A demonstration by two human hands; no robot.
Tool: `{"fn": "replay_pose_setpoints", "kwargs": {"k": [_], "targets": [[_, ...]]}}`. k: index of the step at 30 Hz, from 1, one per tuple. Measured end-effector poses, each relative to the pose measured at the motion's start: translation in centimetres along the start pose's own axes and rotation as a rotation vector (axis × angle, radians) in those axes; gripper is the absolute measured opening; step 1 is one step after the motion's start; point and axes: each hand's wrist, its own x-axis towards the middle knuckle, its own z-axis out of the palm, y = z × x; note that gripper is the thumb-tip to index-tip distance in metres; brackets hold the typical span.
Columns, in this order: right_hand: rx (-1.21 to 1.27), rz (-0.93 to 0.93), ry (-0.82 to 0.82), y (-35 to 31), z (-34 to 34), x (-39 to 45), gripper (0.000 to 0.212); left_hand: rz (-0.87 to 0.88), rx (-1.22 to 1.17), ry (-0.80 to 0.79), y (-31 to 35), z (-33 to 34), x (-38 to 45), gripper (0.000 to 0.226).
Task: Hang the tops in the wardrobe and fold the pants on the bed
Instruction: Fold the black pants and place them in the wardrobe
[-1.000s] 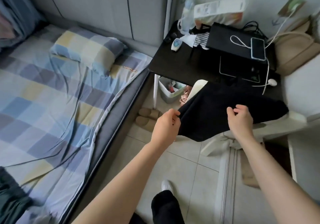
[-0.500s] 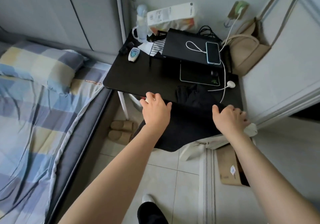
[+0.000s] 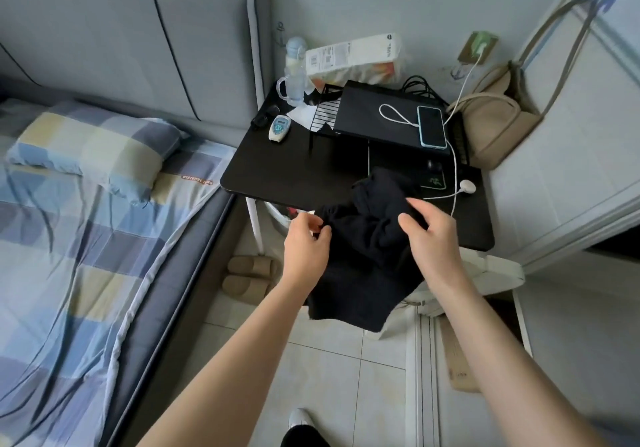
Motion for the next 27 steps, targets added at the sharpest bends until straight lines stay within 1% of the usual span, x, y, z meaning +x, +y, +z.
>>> {"fn": "replay_pose_setpoints", "kwargs": {"k": [3, 5, 6, 8, 9, 10, 11, 12, 13, 15, 16, 18, 20, 22, 24, 27], "targets": [[0.21, -0.11, -0.173, -3.9, 1.6, -4.0, 0.034, -0.179, -0.266, -0.033, -1.2, -3.4, 0.3, 0.025], [0.296, -0.16, -0.328, -6.7, 2.7, -6.6, 0.033, -0.314, -0.378, -0.093, -2.0, -6.0, 0.2, 0.034], [0.308, -0.179, -0.41, -8.2, 3.5, -7.9, 0.034, -0.362, -0.456, -0.145, -2.6, -7.7, 0.1, 0.041], [0.285, -0.208, -0.584, -10.5, 5.3, -10.4, 0.035, -0.402, -0.768, -0.316, -3.4, -11.5, -0.4, 0.059], [0.269, -0.218, -0.678, -11.3, 6.2, -11.6, 0.034, -0.402, -0.903, -0.372, -3.7, -13.4, -0.7, 0.063], [0.252, -0.222, -0.777, -12.4, 7.7, -13.3, 0.033, -0.399, -0.992, -0.376, -4.0, -16.2, -1.0, 0.063], [0.24, -0.22, -0.861, -12.8, 8.6, -14.3, 0.031, -0.417, -1.006, -0.358, -4.1, -17.7, -1.2, 0.058], [0.221, -0.221, -0.939, -13.3, 9.9, -15.6, 0.031, -0.423, -0.966, -0.295, -4.3, -19.8, -1.7, 0.05], [0.202, -0.223, -0.998, -13.7, 11.4, -16.9, 0.032, -0.425, -0.897, -0.195, -5.0, -21.9, -2.1, 0.038], [0.12, -0.25, -1.046, -13.5, 14.3, -18.8, 0.032, -0.453, -0.864, -0.064, -6.6, -25.7, -3.2, 0.016], [0.063, -0.276, -1.046, -12.8, 15.7, -19.5, 0.033, -0.464, -0.869, -0.005, -7.3, -27.5, -3.8, 0.011], [-0.081, -0.314, -1.026, -11.3, 18.6, -20.8, 0.033, -0.425, -0.911, 0.152, -8.8, -31.3, -5.3, 0.014], [-0.213, -0.312, -0.988, -10.1, 22.4, -22.4, 0.033, -0.303, -0.922, 0.275, -10.4, -36.2, -7.8, 0.02], [-0.237, -0.216, -0.905, -8.6, 23.9, -21.9, 0.039, -0.246, -0.942, 0.266, -10.5, -37.8, -9.5, 0.03], [-0.182, -0.111, -0.901, -8.4, 26.8, -22.3, 0.041, -0.241, -0.929, 0.269, -11.8, -40.3, -12.0, 0.038], [-0.093, -0.021, -0.846, -9.1, 31.1, -22.3, 0.029, -0.239, -0.938, 0.235, -13.1, -42.7, -15.5, 0.041]]}}
